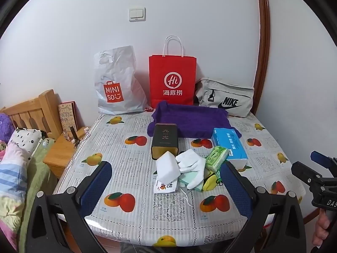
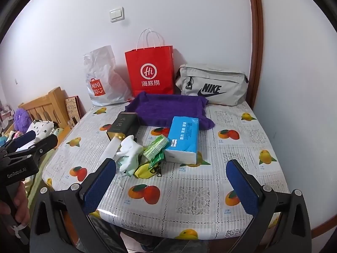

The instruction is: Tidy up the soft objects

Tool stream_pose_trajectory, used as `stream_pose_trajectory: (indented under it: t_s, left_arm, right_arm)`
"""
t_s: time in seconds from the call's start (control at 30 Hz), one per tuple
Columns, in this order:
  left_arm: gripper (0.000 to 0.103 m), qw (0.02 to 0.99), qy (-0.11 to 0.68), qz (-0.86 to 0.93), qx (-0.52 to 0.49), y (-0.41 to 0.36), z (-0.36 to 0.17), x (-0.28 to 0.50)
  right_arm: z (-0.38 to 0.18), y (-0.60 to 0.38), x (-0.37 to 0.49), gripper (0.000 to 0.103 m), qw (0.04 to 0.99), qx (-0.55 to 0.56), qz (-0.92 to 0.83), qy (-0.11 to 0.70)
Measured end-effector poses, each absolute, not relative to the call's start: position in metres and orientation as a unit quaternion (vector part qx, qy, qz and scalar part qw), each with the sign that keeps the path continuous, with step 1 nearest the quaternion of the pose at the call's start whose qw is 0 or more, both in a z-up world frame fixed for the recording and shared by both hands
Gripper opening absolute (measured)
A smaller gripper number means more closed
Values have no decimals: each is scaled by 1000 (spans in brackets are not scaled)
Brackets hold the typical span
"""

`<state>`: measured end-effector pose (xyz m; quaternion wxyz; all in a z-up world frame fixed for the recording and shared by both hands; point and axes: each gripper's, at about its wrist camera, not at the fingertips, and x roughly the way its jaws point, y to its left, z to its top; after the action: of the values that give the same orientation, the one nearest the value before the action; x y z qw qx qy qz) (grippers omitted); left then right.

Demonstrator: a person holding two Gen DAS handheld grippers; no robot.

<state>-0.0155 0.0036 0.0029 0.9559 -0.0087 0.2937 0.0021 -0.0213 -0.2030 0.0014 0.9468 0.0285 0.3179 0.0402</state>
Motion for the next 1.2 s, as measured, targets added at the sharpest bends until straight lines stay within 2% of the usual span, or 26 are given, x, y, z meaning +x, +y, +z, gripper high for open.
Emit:
stream_pose_trajectory:
  t_s: [1.2]
  left_arm:
    - [103,956,292,1,-9,7,9,-17]
  right_arm:
    - [5,-207,-28,103,949,33,41,309]
